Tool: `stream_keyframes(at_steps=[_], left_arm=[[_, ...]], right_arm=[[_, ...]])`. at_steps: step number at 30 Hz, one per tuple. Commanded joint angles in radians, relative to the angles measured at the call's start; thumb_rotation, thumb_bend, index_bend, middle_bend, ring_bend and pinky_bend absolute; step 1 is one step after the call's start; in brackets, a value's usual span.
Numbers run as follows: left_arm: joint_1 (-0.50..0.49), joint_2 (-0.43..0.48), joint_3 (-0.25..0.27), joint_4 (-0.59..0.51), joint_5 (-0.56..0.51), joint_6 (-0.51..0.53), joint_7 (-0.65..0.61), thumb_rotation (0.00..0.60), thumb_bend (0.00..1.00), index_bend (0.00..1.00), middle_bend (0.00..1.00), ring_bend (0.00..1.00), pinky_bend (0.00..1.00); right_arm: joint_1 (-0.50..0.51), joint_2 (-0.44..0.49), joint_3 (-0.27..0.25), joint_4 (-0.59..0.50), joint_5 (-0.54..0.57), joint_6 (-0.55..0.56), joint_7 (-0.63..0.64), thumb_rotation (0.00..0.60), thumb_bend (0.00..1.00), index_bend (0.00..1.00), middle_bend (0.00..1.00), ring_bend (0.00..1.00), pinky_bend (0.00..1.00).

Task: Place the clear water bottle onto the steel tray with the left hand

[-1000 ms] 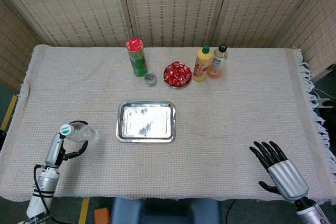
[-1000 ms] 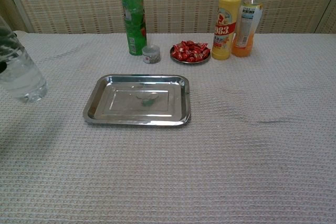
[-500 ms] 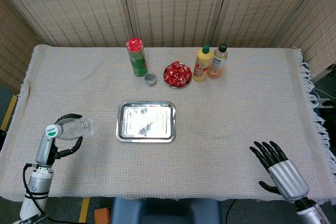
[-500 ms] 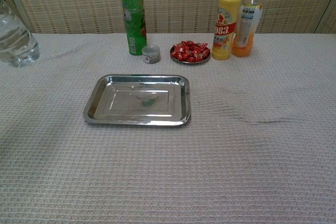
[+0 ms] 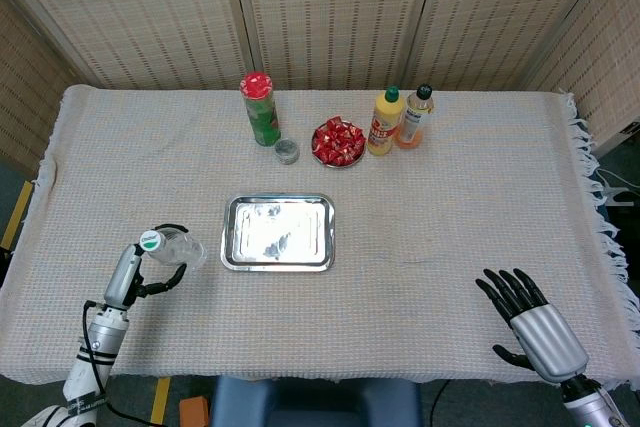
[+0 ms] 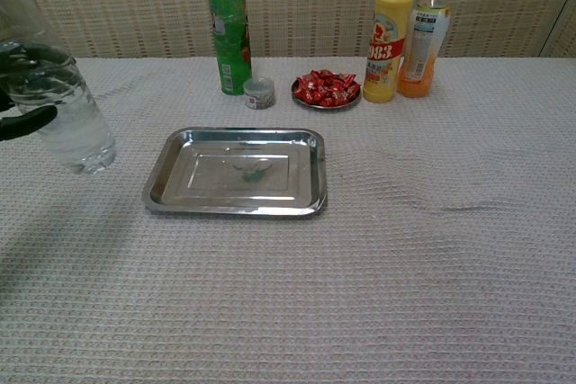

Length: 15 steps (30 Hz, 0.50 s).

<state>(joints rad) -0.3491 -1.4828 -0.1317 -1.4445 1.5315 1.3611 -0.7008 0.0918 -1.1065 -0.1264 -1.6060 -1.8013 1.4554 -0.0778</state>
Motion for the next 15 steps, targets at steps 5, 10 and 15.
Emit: stream_keyframes(at_steps=[5,10,15], left_arm=[[-0.117,-0.110,-0.075,0.044,-0.039,-0.082,0.158,0.600,0.46,0.34,0.36,0.20,0.21],[-0.195,-0.210,-0.122,0.156,-0.091,-0.153,0.168,0.600,0.46,0.33,0.36,0.20,0.21],[-0.257,-0.297,-0.148,0.253,-0.129,-0.210,0.150,0.600,0.46,0.33,0.36,0.20,0.21]], right_arm=[[0.002,0.003,0.000,0.003,-0.003,0.002,0.011,0.600,0.05,0.00,0.00,0.00,0.00],[0.004,0.005,0.004,0.004,0.005,-0.001,0.016,0.600,0.06,0.00,0.00,0.00,0.00],[0.007,0.005,0.012,0.007,0.019,-0.006,0.017,0.600,0.06,0.00,0.00,0.00,0.00]])
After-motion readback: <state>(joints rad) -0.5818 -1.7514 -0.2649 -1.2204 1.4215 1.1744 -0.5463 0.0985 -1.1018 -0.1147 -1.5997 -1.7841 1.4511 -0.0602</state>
